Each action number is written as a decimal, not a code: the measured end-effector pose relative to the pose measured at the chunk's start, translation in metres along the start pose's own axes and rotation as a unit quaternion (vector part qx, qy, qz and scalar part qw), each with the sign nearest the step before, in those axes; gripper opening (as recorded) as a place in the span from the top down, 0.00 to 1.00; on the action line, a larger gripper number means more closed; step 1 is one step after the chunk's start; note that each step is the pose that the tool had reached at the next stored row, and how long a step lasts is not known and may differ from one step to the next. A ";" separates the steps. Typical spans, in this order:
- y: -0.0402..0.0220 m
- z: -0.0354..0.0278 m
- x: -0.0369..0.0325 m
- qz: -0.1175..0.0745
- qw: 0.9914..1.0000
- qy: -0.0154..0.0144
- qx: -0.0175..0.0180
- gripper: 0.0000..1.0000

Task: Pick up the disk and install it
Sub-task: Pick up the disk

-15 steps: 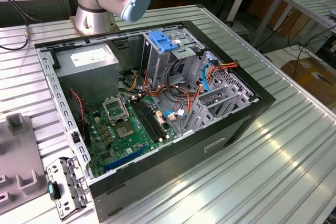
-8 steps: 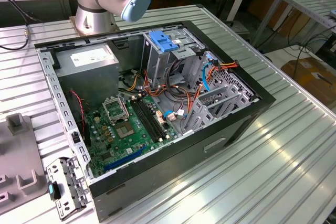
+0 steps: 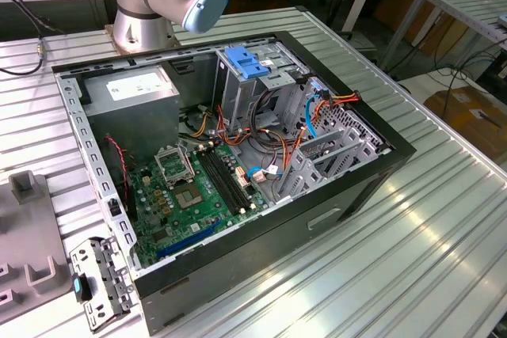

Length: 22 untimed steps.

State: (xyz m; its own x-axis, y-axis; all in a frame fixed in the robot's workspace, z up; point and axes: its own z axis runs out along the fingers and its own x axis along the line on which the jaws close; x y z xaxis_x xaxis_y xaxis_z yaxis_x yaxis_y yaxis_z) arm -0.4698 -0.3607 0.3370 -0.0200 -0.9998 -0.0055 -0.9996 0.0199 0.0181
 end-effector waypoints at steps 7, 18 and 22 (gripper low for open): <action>0.0001 -0.0024 0.0000 0.000 1.000 0.000 0.000 0.63; 0.0001 -0.0061 0.0000 0.000 1.000 0.000 0.000 0.63; 0.0002 -0.0088 -0.0001 0.000 1.000 0.000 0.000 0.63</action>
State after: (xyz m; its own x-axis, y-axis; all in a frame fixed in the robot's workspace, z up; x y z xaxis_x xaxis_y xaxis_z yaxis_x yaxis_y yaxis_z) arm -0.4698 -0.3607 0.3459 -0.0200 -0.9998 -0.0055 -0.9996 0.0199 0.0182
